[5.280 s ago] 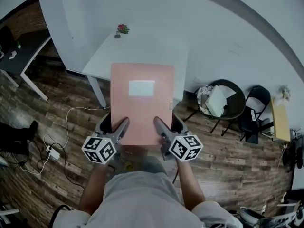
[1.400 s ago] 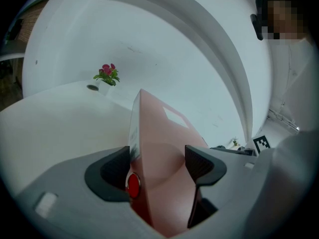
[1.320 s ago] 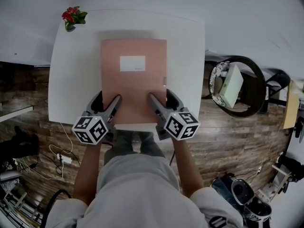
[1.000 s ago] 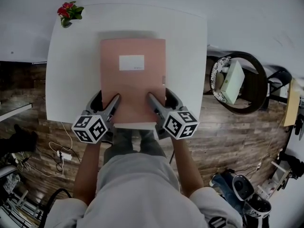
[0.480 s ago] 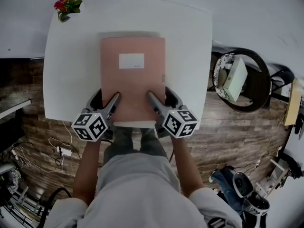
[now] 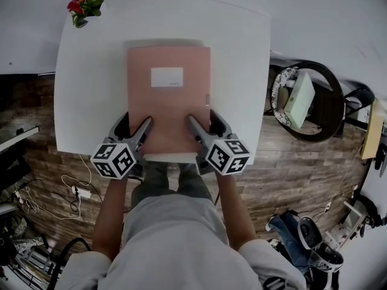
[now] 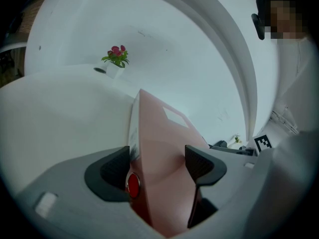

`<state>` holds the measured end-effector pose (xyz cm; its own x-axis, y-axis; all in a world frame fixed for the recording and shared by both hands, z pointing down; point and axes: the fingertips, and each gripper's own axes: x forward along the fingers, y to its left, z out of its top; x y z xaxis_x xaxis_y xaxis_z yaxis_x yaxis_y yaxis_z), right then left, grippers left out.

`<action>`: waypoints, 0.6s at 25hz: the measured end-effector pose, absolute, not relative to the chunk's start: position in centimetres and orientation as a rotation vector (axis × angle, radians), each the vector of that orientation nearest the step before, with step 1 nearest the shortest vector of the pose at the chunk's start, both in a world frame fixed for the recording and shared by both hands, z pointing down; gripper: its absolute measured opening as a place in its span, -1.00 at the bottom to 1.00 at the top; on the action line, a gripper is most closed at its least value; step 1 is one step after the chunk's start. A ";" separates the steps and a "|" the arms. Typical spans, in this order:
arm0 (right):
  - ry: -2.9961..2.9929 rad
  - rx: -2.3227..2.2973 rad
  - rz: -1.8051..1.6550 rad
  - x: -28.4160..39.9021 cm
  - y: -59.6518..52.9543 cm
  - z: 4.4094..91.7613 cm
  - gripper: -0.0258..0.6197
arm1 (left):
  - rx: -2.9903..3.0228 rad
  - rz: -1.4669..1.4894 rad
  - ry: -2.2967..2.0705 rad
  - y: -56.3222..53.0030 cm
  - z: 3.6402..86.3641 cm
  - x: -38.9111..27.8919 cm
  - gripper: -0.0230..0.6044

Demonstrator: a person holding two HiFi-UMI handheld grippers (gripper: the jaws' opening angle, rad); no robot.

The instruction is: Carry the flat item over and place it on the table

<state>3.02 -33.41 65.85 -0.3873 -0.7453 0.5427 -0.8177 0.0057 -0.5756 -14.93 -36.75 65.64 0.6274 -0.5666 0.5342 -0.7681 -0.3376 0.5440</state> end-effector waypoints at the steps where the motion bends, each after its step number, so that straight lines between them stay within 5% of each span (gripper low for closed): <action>1: -2.166 1.693 1.343 3.0 -33.4 65.8 0.12 | 2.043 0.315 -1.042 -36.7 65.6 -15.0 0.16; 15: -2.202 1.780 1.227 4.8 -33.4 62.2 0.09 | 2.113 0.308 -1.118 -37.0 62.5 -15.9 0.09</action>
